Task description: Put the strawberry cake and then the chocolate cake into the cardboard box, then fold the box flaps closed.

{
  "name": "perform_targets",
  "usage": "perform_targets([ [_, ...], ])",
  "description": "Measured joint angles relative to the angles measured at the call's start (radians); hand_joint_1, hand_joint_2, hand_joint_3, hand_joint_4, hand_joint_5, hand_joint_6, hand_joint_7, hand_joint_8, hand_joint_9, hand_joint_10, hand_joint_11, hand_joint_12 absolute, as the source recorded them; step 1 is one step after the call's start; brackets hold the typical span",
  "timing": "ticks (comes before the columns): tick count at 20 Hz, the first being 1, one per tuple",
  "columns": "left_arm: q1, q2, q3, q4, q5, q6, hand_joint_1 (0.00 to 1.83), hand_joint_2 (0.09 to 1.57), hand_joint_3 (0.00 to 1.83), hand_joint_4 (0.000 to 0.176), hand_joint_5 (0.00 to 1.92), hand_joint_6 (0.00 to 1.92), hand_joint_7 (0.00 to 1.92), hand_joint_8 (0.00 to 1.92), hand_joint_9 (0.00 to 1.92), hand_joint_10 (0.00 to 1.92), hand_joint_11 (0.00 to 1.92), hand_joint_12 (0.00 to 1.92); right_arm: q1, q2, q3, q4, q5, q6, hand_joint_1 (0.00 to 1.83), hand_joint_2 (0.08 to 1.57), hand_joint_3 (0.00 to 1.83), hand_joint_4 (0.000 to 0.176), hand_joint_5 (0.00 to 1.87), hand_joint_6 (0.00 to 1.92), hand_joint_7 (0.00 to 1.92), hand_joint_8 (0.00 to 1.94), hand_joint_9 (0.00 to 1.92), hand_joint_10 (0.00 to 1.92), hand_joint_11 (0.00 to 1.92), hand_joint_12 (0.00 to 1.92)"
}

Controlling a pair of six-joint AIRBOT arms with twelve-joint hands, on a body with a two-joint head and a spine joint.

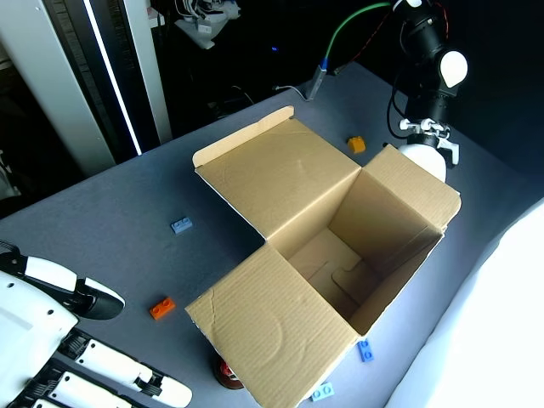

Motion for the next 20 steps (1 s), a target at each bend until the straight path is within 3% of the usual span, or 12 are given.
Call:
perform_targets([
  [3, 0.000, 0.002, -0.004, -0.004, -0.005, -0.002, 1.31, 1.28, 0.00, 0.000, 0.60, 1.35, 0.65, 1.57, 0.70, 1.68, 0.61, 1.92, 0.000, 0.000, -0.001, 0.000, 0.001, 0.000, 0.79, 1.03, 0.01, 0.032, 0.14, 0.00, 0.07, 0.00, 0.08, 0.00, 0.00, 0.35],
  [5, 0.003, 0.010, -0.013, 0.033, -0.007, 0.000, 1.31, 1.27, 0.00, 0.000, 0.61, 1.41, 0.67, 1.52, 0.70, 1.63, 0.58, 1.86, 0.000, 0.000, -0.001, 0.000, 0.000, -0.001, 0.83, 1.02, 0.00, 0.028, 0.14, 0.00, 0.08, 0.00, 0.09, 0.00, 0.00, 0.35],
  [6, 0.013, 0.016, -0.017, 0.056, -0.012, -0.010, 1.30, 1.29, 0.01, 0.000, 0.58, 1.42, 0.64, 1.60, 0.65, 1.71, 0.57, 1.92, 0.000, 0.000, -0.001, 0.000, 0.001, -0.001, 0.86, 1.01, 0.00, 0.023, 0.14, 0.00, 0.08, 0.00, 0.08, 0.00, 0.00, 0.34],
  [8, 0.016, 0.031, -0.031, 0.055, -0.011, -0.009, 1.30, 1.30, 0.01, 0.000, 0.55, 1.48, 0.65, 1.59, 0.63, 1.73, 0.56, 1.92, 0.000, 0.000, -0.001, 0.000, 0.000, -0.002, 0.81, 1.03, 0.01, 0.024, 0.14, 0.00, 0.09, 0.00, 0.08, 0.00, 0.00, 0.34],
  [13, 0.024, 0.076, -0.079, 0.066, -0.013, -0.009, 1.30, 1.30, 0.00, 0.000, 0.57, 1.44, 0.62, 1.61, 0.62, 1.74, 0.51, 1.92, 0.000, 0.000, -0.003, -0.001, 0.003, -0.002, 0.82, 1.02, 0.00, 0.027, 0.12, 0.01, 0.06, 0.00, 0.07, 0.00, 0.00, 0.33],
  [18, -0.011, 0.122, -0.093, 0.064, -0.021, -0.016, 1.30, 1.31, 0.00, 0.000, 0.56, 1.45, 0.61, 1.64, 0.61, 1.74, 0.49, 1.92, 0.000, 0.000, -0.003, -0.002, 0.004, -0.004, 0.82, 1.01, 0.00, 0.021, 0.10, 0.00, 0.09, 0.00, 0.09, 0.00, 0.00, 0.37],
  [20, -0.038, 0.151, -0.101, 0.066, -0.027, -0.023, 1.29, 1.32, 0.00, 0.000, 0.51, 1.53, 0.62, 1.62, 0.62, 1.74, 0.52, 1.92, 0.000, 0.000, -0.003, -0.001, 0.003, -0.005, 0.80, 1.00, 0.00, 0.022, 0.10, 0.00, 0.10, 0.00, 0.11, 0.01, 0.00, 0.44],
])
